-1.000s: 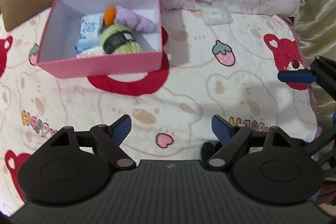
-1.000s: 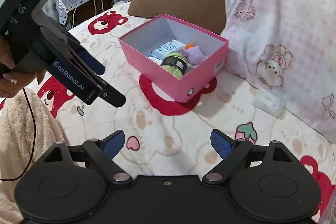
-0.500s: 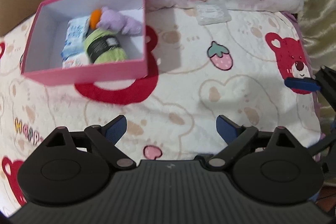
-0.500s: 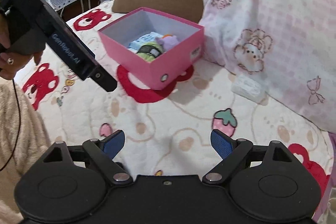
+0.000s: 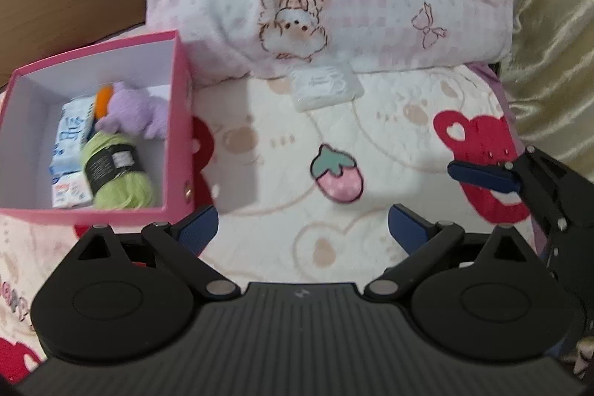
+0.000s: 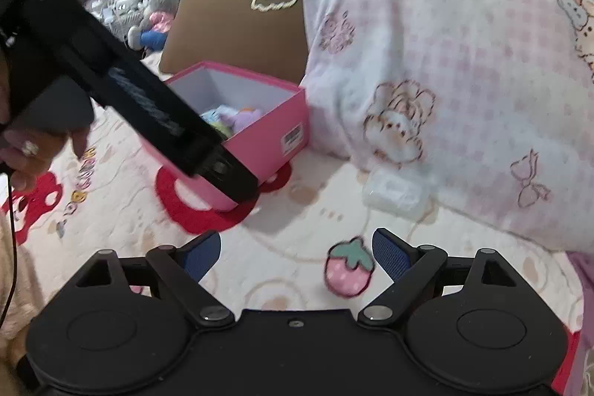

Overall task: Organize objects
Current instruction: 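Move the left gripper toward the clear plastic case by the pillow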

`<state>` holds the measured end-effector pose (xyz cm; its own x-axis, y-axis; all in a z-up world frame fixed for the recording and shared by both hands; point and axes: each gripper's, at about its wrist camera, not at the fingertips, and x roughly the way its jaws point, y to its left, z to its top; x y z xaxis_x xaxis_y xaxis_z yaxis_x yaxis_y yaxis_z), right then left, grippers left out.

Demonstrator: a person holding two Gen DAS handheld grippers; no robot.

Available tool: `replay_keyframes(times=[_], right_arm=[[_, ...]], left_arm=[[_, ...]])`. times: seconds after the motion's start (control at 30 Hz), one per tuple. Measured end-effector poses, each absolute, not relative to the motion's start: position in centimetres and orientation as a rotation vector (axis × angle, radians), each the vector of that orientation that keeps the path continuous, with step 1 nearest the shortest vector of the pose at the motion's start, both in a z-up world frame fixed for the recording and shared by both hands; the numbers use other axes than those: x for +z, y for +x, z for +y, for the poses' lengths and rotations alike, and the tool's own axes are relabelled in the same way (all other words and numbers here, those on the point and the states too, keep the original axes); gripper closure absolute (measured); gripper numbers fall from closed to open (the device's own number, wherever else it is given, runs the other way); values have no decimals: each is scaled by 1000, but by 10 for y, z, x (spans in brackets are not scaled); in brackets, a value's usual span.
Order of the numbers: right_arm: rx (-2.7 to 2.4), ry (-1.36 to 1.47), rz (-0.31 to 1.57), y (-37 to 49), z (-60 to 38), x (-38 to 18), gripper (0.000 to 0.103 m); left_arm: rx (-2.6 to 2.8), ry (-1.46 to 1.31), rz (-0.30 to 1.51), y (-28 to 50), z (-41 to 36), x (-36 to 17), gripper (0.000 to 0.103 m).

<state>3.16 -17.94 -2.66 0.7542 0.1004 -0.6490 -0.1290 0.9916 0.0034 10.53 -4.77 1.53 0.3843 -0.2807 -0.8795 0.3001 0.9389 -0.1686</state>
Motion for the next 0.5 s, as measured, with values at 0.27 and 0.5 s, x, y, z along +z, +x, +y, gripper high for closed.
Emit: replay_keyframes(times=[0.27,0.5], right_arm=[[93,-7,712,44,-188,-28,12],[59,6,709,65,-211,-50,12]], left_arm=[[-373,-47,1058,144,-65,-3,4],[-364,-36,935,170,-72,-18,4]])
